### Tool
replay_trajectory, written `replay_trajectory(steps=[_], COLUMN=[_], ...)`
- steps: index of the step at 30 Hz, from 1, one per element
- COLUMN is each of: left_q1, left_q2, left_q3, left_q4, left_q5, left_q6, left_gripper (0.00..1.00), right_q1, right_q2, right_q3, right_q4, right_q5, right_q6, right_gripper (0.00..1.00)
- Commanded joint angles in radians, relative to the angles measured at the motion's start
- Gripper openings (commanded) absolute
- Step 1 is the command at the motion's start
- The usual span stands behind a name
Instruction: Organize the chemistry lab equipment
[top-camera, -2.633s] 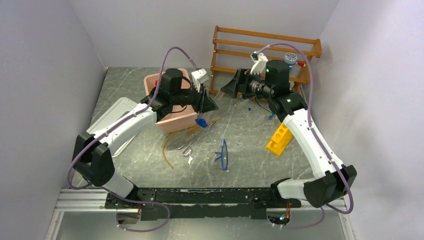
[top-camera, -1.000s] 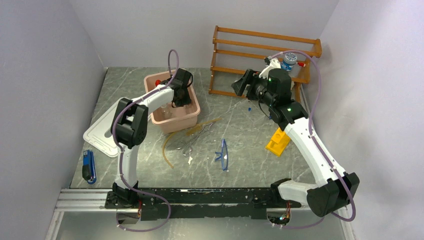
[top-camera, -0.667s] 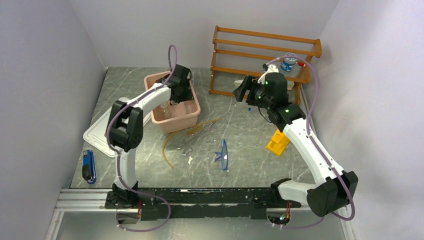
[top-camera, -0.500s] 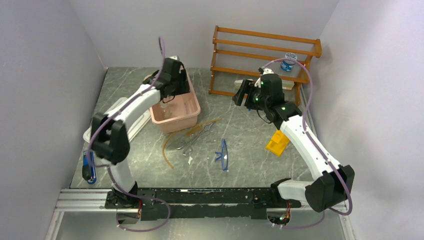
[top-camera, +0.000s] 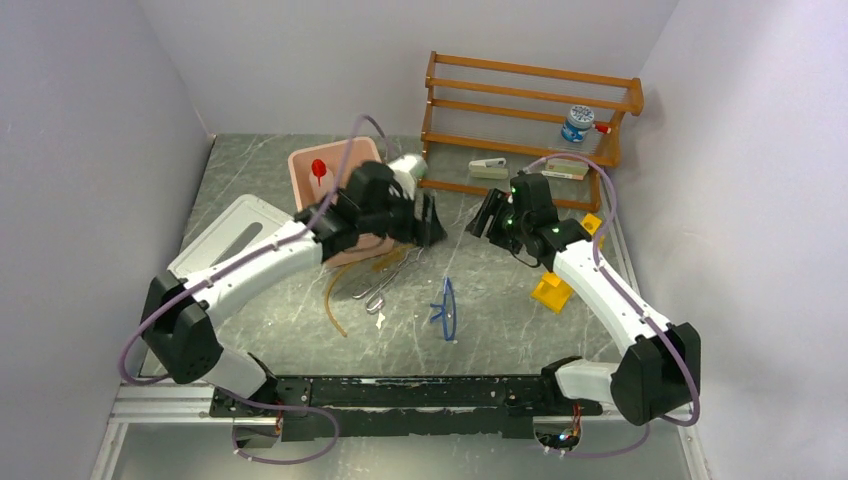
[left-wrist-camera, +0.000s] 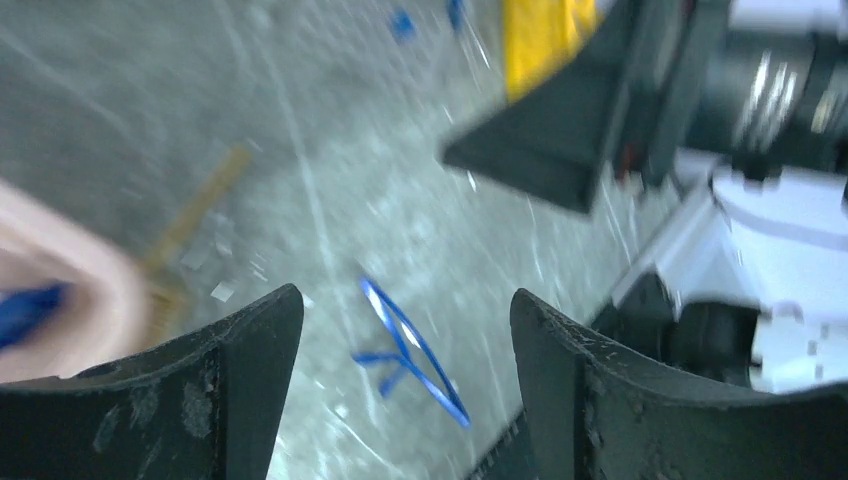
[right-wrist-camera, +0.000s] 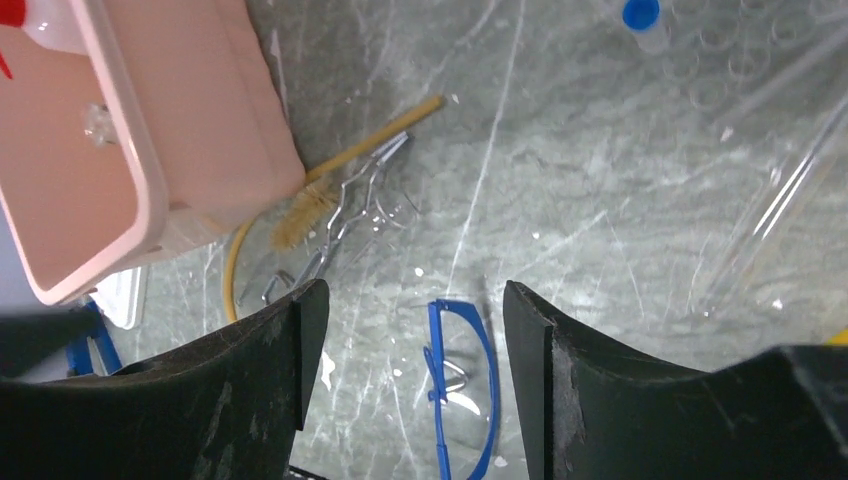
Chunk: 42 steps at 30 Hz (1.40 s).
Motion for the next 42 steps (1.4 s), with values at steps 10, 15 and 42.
replay_trajectory(steps=[10, 15, 42], left_q1=[-0.189, -0.189, -0.168], left_q2=[0.107, 0.050, -0.013], left_q3=[-0.160, -0.208, -0.313], left_q4=[-0.009, 0.027, 0.098], left_q5=[-0.064, -0.132, -0.139], left_q6=[-0.103, -0.101, -0.136], left_gripper=[0.63, 0.61, 0.59], right_q1=[0.002, 0.102, 0.188], right_q2=[-0.102, -0.023, 0.177], right_q3=[-0.250, -0.307, -0.392], right_q4=[0.094, 0.164, 0.506], right_q5=[-0.153, -0.259, -0.242], right_q6=[0.044, -0.044, 0.012], right_gripper=[0.65, 0.64, 0.08])
